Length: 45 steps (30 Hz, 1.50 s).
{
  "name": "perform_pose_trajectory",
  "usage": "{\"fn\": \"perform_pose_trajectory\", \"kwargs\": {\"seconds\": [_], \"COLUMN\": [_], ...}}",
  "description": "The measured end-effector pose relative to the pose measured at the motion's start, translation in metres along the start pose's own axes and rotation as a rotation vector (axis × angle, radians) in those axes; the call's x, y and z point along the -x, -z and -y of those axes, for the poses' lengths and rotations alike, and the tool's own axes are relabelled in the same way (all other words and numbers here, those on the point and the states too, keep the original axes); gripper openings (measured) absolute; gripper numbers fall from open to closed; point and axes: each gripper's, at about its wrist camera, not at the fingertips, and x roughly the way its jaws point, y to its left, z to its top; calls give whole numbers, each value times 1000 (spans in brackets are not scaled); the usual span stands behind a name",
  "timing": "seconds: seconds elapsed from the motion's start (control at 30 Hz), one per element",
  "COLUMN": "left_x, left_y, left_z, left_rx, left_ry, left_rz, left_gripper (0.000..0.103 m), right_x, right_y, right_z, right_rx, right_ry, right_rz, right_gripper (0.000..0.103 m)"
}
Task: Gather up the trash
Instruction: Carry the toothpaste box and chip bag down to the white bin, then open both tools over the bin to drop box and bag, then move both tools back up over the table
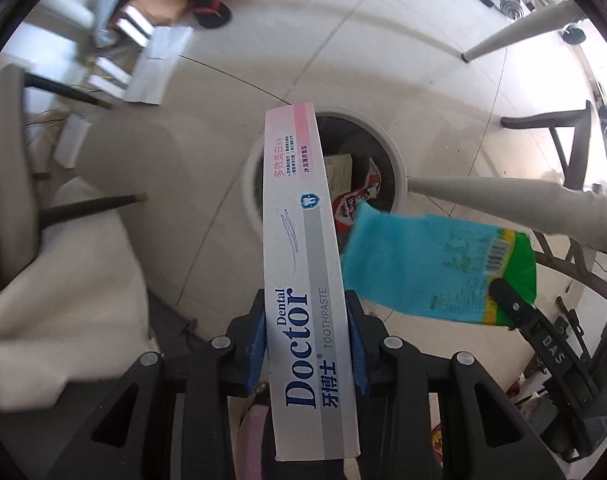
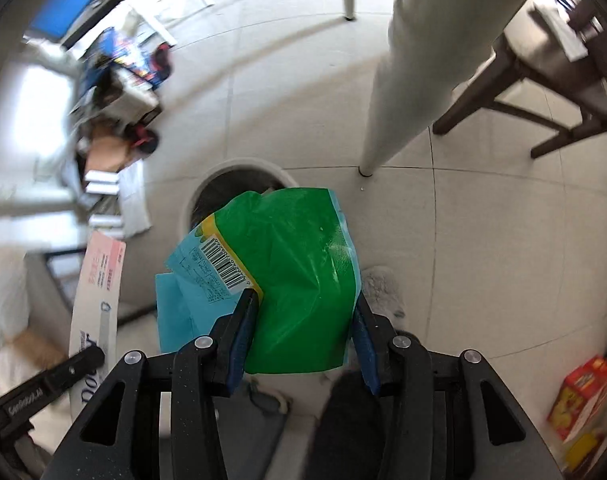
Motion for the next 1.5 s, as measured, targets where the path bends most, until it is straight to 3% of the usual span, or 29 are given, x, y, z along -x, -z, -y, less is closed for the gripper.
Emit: {"fn": "perform_pose_trajectory", "kwargs": {"seconds": [0.17,0.33,0.4,0.47,0.53,0.6,0.63,0.73,1.2,1.5], "left_x": [-61,-85,-85,-81,-77,-73,-70,-70,-40,18], "left_y": [-30,-48,-49,-47,-45,-44,-42,-39,4,43], "left_z": [0,-2,-8,-14,-19,-21,-22,-19,-16,-16], "left_rx": [-33,-18,1,24,47,52,49,36,-7,-11], "left_ry": [13,54,56,63,62,45,24,-25,-148,-163], "left_rz": [-67,-107,-99,-87,-80,-69,-61,-44,9,48], "left_gripper": [34,39,68,79,81,100,103,103,103,103], "right_x": [-80,-127,-139,-147,-147,-146,-145,-137,-87,-11], "right_y": [-32,-56,-60,-61,-60,-60,-59,-57,-31,-15], "right_z": [-4,-18,-20,-22,-22,-22,-23,-29,-52,-56], "right_rx": [-59,-45,-32,-15,-7,10,23,76,338,422], "right_ry": [17,32,-7,-9,-11,-5,1,31,134,124], "right_rz": [-13,-71,-98,-121,-125,-129,-132,-134,-88,-44], "right_gripper": [47,50,51,55,71,79,86,101,102,102]}}
